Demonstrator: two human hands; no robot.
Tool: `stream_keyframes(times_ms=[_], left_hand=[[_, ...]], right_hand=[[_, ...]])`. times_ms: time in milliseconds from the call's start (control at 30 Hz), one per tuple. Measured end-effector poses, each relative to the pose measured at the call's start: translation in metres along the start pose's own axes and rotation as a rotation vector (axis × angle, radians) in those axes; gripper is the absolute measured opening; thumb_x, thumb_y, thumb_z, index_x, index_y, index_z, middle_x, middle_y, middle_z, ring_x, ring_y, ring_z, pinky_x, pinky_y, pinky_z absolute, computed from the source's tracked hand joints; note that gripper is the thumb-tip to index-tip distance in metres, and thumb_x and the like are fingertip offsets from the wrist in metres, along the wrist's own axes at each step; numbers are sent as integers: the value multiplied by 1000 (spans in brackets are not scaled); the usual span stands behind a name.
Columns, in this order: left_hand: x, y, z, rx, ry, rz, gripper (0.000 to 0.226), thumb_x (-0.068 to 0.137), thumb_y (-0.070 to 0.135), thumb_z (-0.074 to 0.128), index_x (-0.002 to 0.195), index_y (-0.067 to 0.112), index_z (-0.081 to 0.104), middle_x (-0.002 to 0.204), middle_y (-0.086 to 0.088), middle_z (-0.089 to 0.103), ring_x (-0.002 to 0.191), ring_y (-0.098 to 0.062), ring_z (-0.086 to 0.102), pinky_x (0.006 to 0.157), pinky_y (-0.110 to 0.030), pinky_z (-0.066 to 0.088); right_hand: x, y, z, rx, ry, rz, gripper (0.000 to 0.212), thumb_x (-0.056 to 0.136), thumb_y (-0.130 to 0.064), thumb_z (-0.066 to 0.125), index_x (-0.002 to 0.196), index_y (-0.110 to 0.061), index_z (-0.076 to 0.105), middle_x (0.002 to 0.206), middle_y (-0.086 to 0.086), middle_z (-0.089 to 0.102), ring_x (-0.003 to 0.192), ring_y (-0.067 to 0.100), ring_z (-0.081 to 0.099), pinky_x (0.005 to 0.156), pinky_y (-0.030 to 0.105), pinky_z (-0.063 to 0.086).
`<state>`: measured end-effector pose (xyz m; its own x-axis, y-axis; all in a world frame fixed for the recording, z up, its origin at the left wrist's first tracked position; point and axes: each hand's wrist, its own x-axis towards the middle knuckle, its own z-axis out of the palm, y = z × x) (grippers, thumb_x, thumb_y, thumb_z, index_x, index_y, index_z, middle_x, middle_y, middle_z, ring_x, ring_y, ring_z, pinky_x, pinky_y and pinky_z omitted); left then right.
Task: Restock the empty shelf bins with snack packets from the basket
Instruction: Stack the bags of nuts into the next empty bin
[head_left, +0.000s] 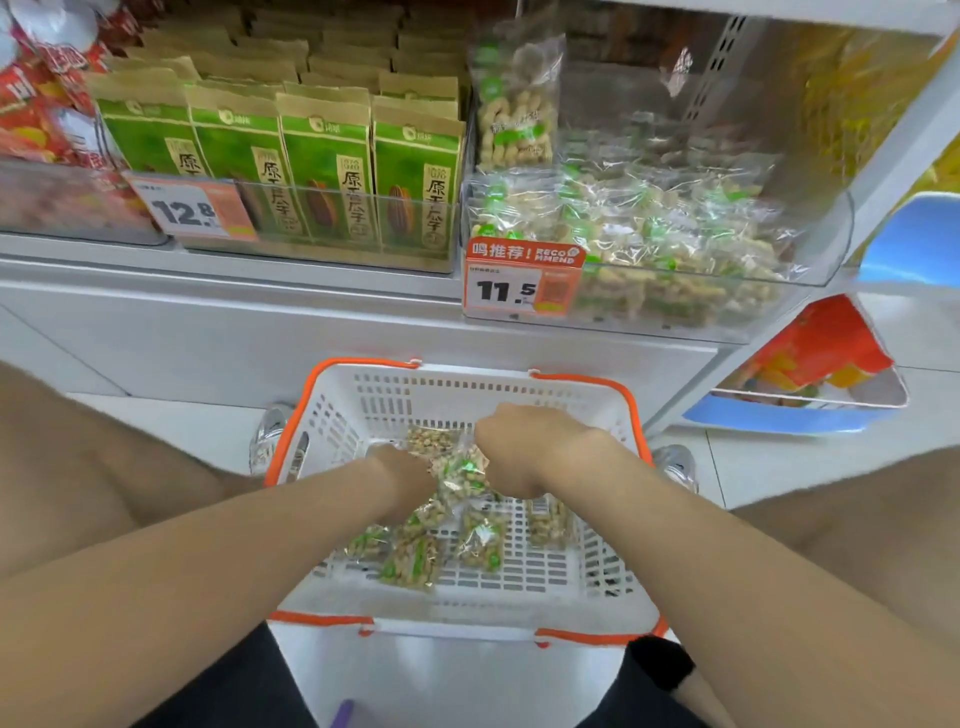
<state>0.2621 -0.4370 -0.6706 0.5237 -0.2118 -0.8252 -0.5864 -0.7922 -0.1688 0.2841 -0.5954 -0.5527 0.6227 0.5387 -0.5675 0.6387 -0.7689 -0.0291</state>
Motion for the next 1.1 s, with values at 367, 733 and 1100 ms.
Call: stream_keyframes(times_ms=[367,733,1100], left_hand=[[75,25,52,56,57,115,126,81,-13,76,165,43,0,174,-4,-13,154,-53,20,110,-76,36],[87,19,52,208,238,157,59,100,7,64,154,12,44,158,-14,45,133,-35,56,106,-53,50],[24,-12,-9,-464,484,55,16,104,15,59,111,23,71,107,3,71,100,-20,65,78,-34,52]], right_hand=[[29,18,20,62,-54,8,25,96,2,49,76,-13,46,85,7,55,62,22,55,53,33,44],[22,14,14,76,-71,39,17,93,0,51,83,-12,53,88,7,55,64,23,55,53,32,43],[-12,16,-25,76,-11,60,29,92,5,47,72,-14,39,75,6,43,61,24,40,56,35,36]])
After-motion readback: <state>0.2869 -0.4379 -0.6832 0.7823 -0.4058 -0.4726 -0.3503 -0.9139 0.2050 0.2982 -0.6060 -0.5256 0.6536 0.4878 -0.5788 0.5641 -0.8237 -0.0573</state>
